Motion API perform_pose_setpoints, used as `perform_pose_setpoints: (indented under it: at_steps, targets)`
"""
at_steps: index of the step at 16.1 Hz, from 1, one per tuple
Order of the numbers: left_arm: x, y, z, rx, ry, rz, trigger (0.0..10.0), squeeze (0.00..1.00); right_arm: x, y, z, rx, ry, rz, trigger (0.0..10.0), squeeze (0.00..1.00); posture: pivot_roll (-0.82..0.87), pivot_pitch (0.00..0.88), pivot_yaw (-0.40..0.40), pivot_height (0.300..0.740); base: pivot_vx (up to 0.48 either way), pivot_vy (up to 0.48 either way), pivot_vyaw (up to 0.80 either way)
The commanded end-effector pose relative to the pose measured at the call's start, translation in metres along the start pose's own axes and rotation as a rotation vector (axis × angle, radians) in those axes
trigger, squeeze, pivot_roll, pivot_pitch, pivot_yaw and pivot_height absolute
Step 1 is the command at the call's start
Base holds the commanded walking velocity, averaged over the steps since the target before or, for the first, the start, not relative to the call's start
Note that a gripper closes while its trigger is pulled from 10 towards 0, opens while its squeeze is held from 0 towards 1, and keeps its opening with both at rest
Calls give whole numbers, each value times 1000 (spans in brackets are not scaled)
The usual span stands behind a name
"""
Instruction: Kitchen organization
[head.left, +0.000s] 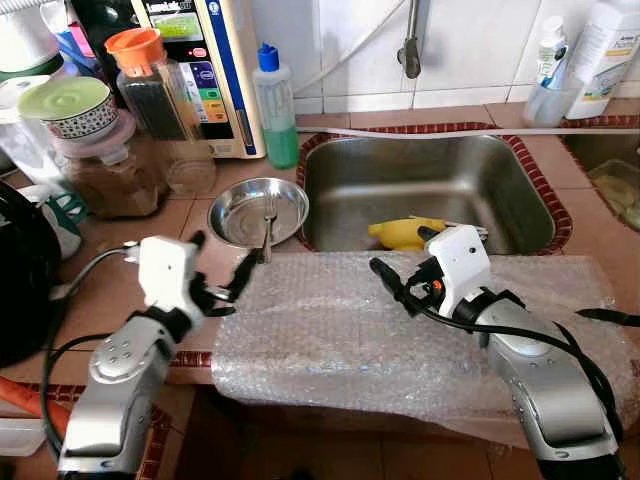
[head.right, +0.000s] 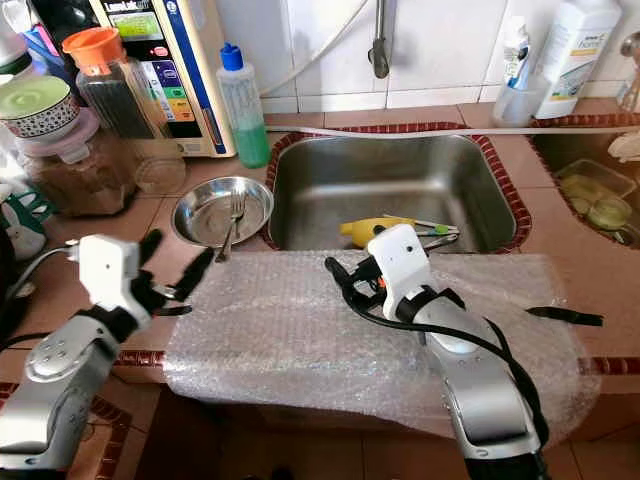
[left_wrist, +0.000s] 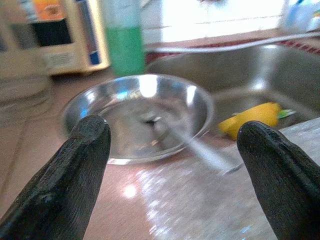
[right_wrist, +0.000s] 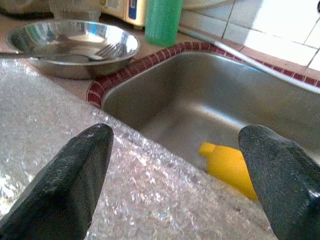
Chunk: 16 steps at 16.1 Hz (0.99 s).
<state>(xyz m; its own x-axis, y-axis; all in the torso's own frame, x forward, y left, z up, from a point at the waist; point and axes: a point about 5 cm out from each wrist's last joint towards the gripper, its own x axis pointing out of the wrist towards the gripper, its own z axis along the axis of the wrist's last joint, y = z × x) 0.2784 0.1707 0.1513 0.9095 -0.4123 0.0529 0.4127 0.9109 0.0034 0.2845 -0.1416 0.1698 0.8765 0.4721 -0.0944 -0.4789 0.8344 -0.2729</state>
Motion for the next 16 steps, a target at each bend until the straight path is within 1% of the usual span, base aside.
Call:
perform_pose_setpoints:
  at_steps: [1, 2, 4, 5, 6, 7, 8, 10, 12, 14, 15, 16]
  targets:
    - [2, -1, 9, 16, -25, -19, 10000, 0, -3, 2, 6, 7, -21, 5, 10000, 1000, -252, 103, 138, 740, 0, 0, 0]
    - [3, -3, 8, 26, -20, -34, 10000, 0, -4, 4, 6, 23, -20, 17, 10000, 1000, -255, 107, 143, 740, 0, 0, 0]
    - [3, -9, 7, 75, -9, -89, 10000, 0, -7, 10, 9, 45, -36, 69, 10000, 1000, -261, 111, 150, 740, 0, 0, 0]
    - [3, -12, 8, 114, -20, -110, 10000, 0, -7, 11, 12, 51, -50, 87, 10000, 1000, -263, 113, 152, 740, 0, 0, 0]
    - [4, -12, 9, 122, -22, -113, 10000, 0, -7, 11, 12, 51, -52, 87, 10000, 1000, -263, 113, 152, 740, 0, 0, 0]
    - [4, -13, 8, 193, -24, -144, 10000, 0, -8, 12, 12, 56, -51, 88, 10000, 1000, -266, 114, 156, 740, 0, 0, 0]
    - [4, -14, 8, 227, -32, -148, 10000, 0, -9, 12, 12, 58, -50, 92, 10000, 1000, -266, 114, 156, 740, 0, 0, 0]
    - [5, -15, 6, 249, -31, -155, 10000, 0, -10, 14, 12, 60, -49, 107, 10000, 1000, -271, 113, 158, 740, 0, 0, 0]
    - [7, -14, -2, 298, -15, -165, 10000, 0, -11, 18, 14, 79, -56, 152, 10000, 1000, -280, 113, 160, 740, 0, 0, 0]
    - [11, -13, -5, 285, -10, -162, 10000, 0, -12, 26, 22, 113, -102, 200, 10000, 1000, -287, 115, 159, 740, 0, 0, 0]
    - [13, -14, -7, 281, -6, -165, 10000, 0, -12, 28, 25, 135, -112, 210, 10000, 1000, -291, 116, 159, 740, 0, 0, 0]
    - [13, -14, -7, 279, -5, -167, 10000, 0, -12, 29, 25, 136, -110, 215, 10000, 1000, -292, 116, 158, 740, 0, 0, 0]
